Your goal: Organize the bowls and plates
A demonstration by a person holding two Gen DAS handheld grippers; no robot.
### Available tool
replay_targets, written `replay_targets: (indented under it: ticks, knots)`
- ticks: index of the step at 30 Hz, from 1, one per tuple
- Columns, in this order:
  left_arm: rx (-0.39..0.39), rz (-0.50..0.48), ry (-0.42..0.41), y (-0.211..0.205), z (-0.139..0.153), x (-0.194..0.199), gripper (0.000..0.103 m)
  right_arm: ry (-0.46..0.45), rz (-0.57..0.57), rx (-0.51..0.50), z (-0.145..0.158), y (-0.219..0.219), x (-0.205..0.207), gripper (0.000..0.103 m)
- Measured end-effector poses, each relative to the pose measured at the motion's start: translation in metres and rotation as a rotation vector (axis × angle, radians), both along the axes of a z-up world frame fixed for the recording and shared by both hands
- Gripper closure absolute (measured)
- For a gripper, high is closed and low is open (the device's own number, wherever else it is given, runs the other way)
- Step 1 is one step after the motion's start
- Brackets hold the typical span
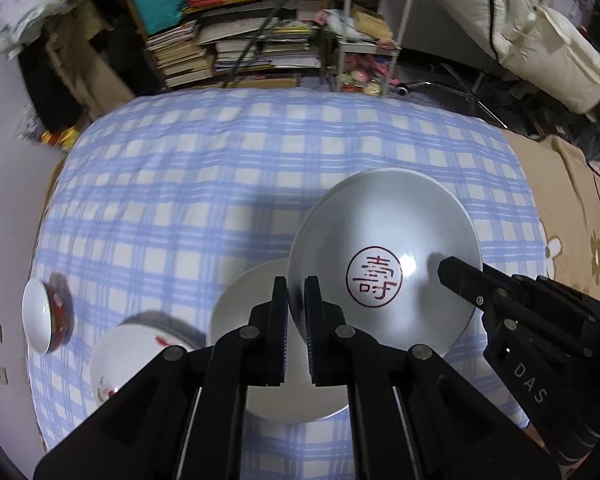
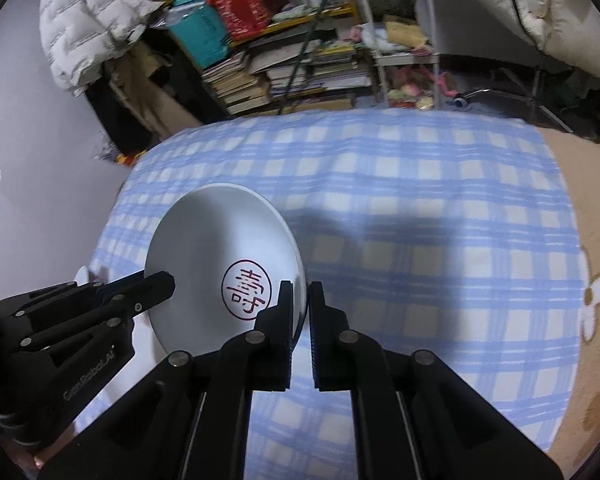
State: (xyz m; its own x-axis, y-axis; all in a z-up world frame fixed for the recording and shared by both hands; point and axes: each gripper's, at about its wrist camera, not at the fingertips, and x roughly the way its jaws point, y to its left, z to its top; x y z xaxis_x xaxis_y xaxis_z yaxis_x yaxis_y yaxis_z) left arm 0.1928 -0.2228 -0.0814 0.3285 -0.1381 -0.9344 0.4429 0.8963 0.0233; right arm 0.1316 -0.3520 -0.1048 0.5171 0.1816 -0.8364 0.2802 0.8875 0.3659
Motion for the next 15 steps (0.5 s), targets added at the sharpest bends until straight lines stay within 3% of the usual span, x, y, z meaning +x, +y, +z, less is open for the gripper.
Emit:
replay_targets:
  ticks: [8,15]
  knots:
    - [-0.037,0.065,0.023,0.030,-0.005,-0.006,0.095,0.012,0.067,-0.035,-0.004,0.031,0.004,0.094]
    - [0.008,0.066,0.009,0.036,-0.015,-0.014,0.095,0.044,0.094,-0.039,-0.016,0.043,0.003,0.094]
